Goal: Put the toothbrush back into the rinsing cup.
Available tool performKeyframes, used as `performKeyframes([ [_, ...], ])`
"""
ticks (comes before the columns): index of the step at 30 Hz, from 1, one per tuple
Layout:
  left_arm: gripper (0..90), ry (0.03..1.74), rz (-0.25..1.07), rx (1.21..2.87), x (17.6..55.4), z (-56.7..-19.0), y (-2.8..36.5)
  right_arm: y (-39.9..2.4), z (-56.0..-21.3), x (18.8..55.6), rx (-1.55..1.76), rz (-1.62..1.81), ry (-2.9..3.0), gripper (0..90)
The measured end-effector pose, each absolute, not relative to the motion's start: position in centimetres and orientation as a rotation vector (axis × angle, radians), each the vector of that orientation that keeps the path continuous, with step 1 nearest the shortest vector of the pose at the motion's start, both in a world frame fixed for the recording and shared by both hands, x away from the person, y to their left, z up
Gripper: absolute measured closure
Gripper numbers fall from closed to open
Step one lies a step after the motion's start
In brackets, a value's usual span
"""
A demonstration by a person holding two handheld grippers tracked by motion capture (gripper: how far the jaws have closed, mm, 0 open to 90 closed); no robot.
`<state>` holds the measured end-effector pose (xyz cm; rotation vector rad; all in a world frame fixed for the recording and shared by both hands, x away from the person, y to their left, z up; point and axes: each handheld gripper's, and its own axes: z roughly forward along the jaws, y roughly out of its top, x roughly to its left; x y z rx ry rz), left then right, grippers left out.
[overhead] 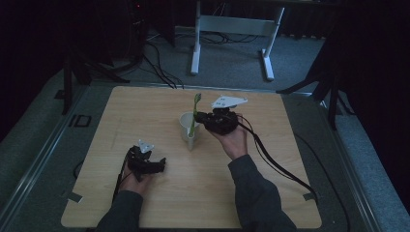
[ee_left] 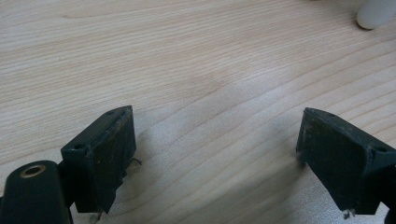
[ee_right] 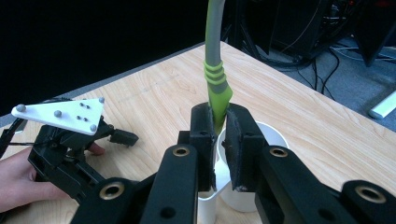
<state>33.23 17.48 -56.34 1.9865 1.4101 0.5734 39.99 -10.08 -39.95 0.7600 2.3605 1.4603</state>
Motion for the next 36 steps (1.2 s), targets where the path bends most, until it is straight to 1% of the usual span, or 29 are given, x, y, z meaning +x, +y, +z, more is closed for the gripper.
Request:
performKeyframes([
  [36,12.8,1.411,0.574,1.984,33.23,-56.35,17.46,-9.56,-40.81,40.34,0.761,1.423,2.394,81.6],
])
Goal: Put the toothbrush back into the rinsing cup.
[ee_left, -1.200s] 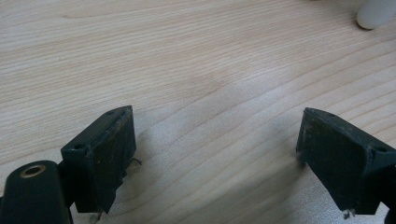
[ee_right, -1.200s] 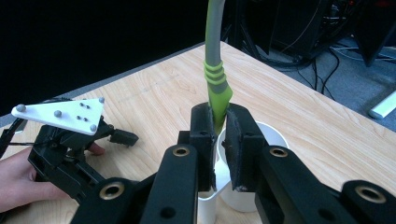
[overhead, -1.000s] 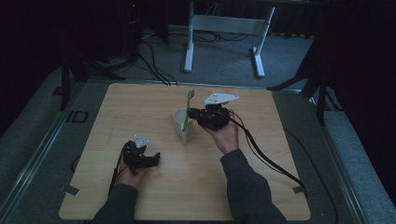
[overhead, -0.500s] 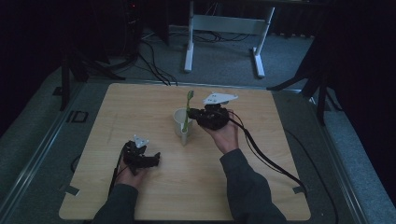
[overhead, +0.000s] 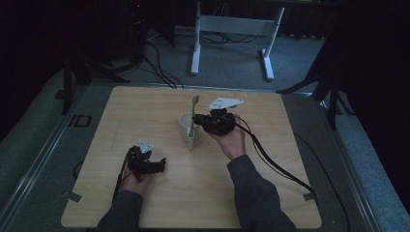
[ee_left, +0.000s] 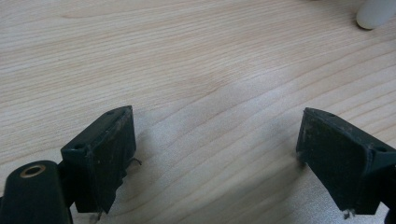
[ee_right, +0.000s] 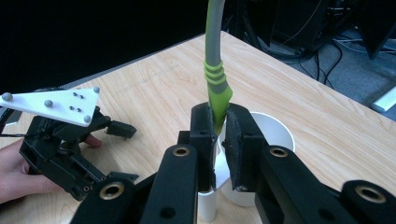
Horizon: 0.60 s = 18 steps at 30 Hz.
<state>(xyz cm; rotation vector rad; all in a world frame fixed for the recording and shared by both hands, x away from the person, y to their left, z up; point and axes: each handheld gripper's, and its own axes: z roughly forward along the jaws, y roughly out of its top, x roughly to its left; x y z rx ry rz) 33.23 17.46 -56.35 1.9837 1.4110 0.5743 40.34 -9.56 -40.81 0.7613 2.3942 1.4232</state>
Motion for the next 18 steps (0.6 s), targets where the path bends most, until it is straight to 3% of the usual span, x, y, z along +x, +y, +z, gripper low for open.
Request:
performKeyframes([
  [18,12.8,1.411,0.574,1.984,33.2,-56.4,17.5,-9.0,-41.9,40.4,0.761,1.381,2.428,81.6],
])
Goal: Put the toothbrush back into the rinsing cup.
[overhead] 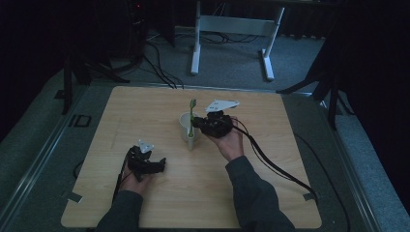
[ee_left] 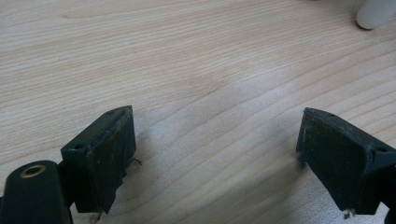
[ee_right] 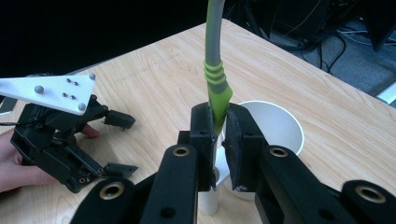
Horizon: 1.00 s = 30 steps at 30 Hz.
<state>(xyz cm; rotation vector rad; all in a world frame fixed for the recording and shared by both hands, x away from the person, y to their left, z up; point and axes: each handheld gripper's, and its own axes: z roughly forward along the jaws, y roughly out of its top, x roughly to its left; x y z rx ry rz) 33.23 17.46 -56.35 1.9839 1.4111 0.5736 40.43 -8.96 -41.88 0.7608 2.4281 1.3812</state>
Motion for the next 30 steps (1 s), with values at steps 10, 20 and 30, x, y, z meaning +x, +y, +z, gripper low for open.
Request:
performKeyframes([
  [10,12.8,1.411,0.574,1.984,33.2,-56.4,17.5,-8.7,-42.4,40.5,0.753,1.344,2.449,81.6],
  [20,12.8,1.411,0.574,1.984,33.2,-56.3,17.5,-8.4,-43.0,40.6,0.754,1.318,2.468,81.5],
  [30,12.8,1.411,0.574,1.984,33.2,-56.3,17.5,-8.2,-43.5,40.6,0.759,1.288,2.488,81.5],
])
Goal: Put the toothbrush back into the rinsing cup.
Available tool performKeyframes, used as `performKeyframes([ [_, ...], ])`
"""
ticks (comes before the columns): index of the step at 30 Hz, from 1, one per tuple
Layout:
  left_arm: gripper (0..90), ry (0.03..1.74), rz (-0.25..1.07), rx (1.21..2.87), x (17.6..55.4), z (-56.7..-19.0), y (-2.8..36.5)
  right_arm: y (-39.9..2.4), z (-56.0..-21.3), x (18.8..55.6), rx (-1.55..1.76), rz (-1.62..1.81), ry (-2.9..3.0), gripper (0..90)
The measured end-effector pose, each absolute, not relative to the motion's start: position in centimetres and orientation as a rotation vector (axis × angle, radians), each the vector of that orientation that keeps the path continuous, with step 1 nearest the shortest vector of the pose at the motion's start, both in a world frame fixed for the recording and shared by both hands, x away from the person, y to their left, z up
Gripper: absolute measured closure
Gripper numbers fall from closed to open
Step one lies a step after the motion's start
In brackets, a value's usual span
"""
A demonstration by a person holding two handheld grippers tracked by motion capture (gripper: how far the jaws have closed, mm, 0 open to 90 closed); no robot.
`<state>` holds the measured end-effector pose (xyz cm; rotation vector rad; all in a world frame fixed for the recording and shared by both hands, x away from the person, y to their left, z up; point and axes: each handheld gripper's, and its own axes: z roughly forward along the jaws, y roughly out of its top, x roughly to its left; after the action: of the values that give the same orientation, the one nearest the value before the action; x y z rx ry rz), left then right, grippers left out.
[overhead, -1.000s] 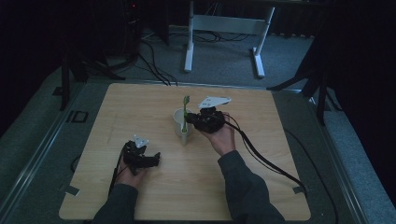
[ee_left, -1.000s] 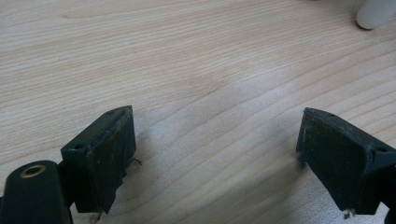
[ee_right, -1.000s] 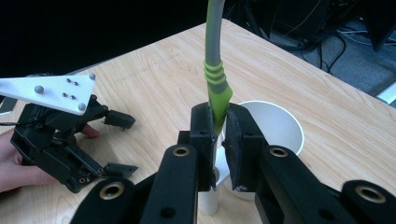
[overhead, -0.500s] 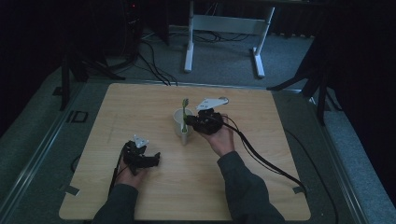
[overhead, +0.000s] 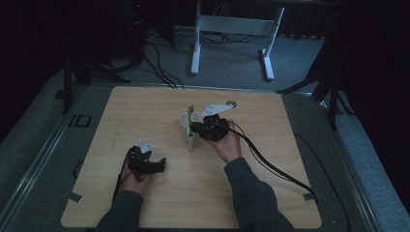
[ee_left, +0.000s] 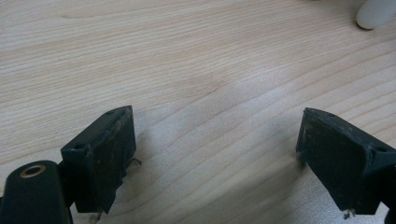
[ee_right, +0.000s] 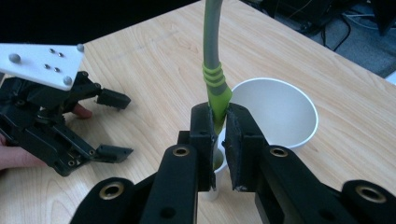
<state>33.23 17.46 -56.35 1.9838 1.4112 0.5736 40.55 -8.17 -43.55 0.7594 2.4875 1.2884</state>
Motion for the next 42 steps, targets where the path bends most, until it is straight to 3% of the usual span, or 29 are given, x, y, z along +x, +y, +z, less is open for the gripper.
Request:
performKeyframes([
  [23,12.9,1.411,0.574,1.984,33.2,-56.4,17.5,-7.8,-44.7,40.7,0.743,1.194,2.553,80.4],
  [26,12.8,1.411,0.574,1.984,33.2,-56.4,17.5,-7.8,-44.8,40.7,0.737,1.183,2.553,73.4],
  [42,12.8,1.411,0.574,1.983,33.2,-56.3,17.4,-8.1,-44.8,40.3,0.721,1.176,2.567,62.5],
])
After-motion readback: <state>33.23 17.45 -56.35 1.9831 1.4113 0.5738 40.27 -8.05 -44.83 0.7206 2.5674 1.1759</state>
